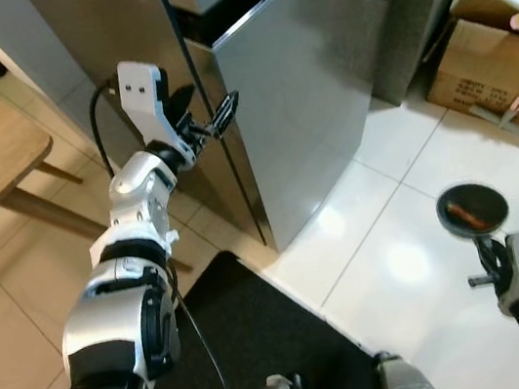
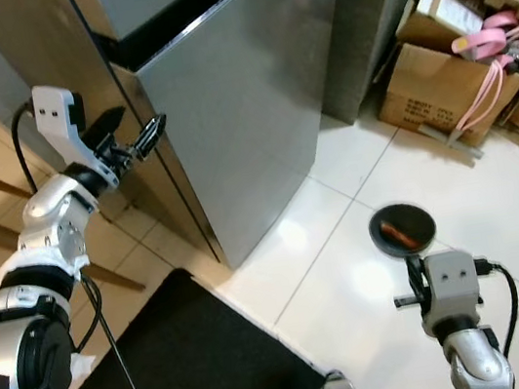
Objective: Restocking fridge
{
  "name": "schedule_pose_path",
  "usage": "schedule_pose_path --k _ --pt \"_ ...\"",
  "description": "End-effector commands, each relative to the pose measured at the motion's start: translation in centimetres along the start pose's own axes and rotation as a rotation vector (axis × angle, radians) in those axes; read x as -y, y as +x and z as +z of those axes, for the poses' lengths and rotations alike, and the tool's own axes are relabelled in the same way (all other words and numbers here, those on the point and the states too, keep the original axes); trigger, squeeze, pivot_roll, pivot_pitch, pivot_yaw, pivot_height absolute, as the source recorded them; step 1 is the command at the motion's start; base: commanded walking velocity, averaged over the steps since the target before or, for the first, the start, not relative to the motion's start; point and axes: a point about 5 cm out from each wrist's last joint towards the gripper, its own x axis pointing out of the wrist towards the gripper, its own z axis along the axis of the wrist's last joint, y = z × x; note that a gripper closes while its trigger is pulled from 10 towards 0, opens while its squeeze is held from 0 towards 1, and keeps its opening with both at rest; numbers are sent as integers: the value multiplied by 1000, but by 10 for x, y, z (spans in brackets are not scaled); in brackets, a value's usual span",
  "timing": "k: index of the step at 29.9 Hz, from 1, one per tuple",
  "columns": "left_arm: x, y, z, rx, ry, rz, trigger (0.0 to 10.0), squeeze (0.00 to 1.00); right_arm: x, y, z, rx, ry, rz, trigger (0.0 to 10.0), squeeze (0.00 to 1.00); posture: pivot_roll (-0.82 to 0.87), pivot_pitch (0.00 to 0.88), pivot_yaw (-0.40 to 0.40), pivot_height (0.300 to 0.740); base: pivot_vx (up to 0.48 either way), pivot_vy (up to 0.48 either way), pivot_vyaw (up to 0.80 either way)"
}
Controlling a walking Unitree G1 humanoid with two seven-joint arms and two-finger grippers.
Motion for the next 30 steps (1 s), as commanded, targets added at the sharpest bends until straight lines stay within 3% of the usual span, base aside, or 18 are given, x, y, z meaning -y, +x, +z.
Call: schedule_pose_path --k 1,11,19,20,24,26,27,30 --pt "-7 -4 2 -15 31 13 10000 0 0 -8 -9 -45 10 1 10000 0 -233 399 88 740 0 0 0" --pt "-1 12 15 14 67 59 10000 0 16 -15 16 10 -4 -14 10000 0 -286 432 78 740 0 0 0" --pt "6 24 28 67 56 54 10000 0 13 -14 24 16 7 -4 10000 0 -282 426 73 740 0 0 0" --pt "17 30 33 105 22 -50 10000 0 11 -12 26 19 13 2 10000 0 -277 420 73 740 0 0 0" --pt "22 33 35 120 13 -105 10000 0 11 -11 27 19 16 3 10000 0 -276 418 73 740 0 0 0" --pt "38 36 36 144 2 -272 10000 0 10 -8 30 27 23 1 10000 0 -270 403 76 740 0 0 0" --pt "38 36 36 144 2 -272 10000 0 10 -8 30 27 23 1 10000 0 -270 403 76 740 0 0 0" --pt "55 36 34 156 -8 -462 10000 0 10 -4 35 36 31 -4 10000 0 -262 392 79 740 0 0 0"
